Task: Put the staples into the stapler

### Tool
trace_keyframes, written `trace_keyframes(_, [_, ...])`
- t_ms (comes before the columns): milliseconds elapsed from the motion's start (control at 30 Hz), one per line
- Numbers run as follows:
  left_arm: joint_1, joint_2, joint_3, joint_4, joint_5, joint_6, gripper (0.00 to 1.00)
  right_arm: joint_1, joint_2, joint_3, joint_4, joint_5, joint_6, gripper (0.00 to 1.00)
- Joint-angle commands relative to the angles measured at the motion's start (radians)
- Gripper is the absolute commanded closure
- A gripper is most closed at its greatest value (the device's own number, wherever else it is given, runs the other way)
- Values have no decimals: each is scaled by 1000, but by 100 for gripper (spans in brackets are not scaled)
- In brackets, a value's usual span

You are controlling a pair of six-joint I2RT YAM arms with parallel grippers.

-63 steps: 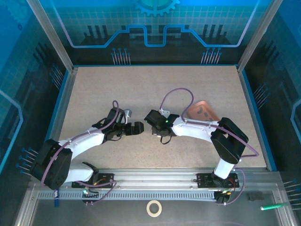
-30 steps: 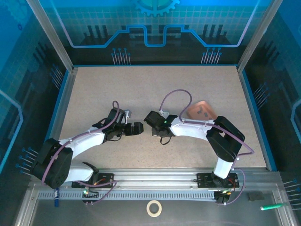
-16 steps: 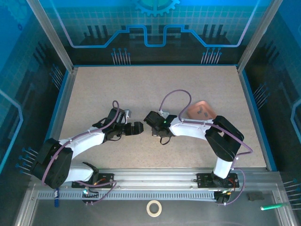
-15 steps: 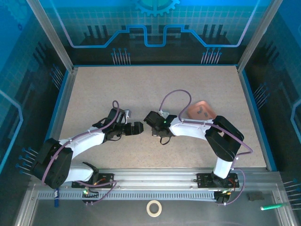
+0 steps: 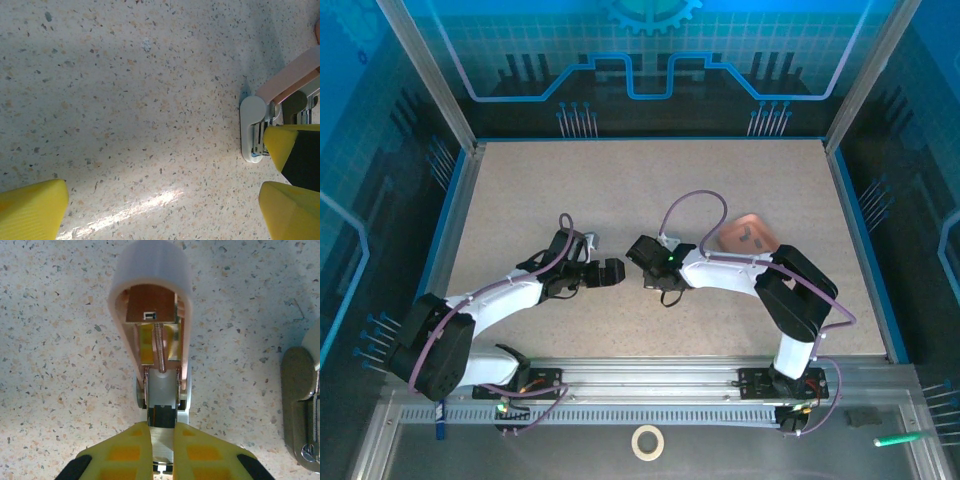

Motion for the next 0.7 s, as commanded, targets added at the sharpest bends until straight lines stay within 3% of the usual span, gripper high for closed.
trace_keyframes(0, [-3, -4, 27, -19, -9, 12, 1, -13, 24, 3, -67, -5, 8, 86])
trace_keyframes(667, [-4, -7, 27, -20, -9, 11, 1, -20, 1, 1, -57, -7, 9, 74])
